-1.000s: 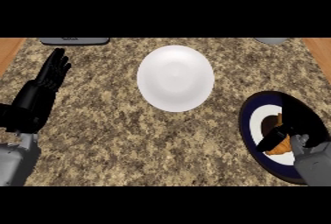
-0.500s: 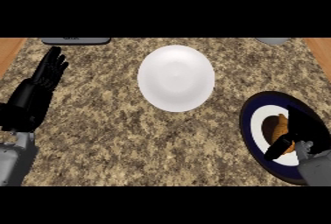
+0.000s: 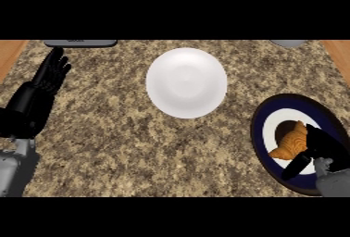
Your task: Pick the croissant from the plate and place it in the plate
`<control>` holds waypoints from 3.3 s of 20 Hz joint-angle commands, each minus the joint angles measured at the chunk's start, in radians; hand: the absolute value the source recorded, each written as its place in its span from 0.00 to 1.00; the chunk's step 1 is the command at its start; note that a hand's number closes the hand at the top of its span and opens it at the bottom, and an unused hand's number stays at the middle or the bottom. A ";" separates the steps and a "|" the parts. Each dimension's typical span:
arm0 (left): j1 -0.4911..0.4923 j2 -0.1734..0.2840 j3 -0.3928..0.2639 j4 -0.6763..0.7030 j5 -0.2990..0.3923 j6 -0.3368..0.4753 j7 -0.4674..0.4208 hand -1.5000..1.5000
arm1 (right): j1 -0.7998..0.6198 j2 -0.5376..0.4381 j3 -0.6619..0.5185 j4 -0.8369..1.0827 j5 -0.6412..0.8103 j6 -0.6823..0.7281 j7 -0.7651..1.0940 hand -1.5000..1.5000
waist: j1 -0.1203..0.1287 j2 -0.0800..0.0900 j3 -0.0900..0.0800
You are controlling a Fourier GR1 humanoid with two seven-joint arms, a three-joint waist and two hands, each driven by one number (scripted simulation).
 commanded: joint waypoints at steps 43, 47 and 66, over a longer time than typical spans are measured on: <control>-0.014 -0.117 0.028 0.020 -0.119 -0.046 -0.002 0.50 | -0.220 0.378 0.141 -0.630 0.600 -0.055 -0.011 1.00 | 0.013 0.003 0.000; -0.043 -0.099 0.071 0.008 -0.080 -0.076 0.048 0.50 | -0.394 0.459 0.057 -0.407 0.585 -0.085 -0.071 1.00 | 0.013 0.003 0.000; -0.046 -0.134 0.065 0.016 -0.121 -0.104 0.026 0.50 | -0.861 0.563 -0.098 0.704 0.414 -0.600 -0.340 1.00 | 0.041 0.013 0.001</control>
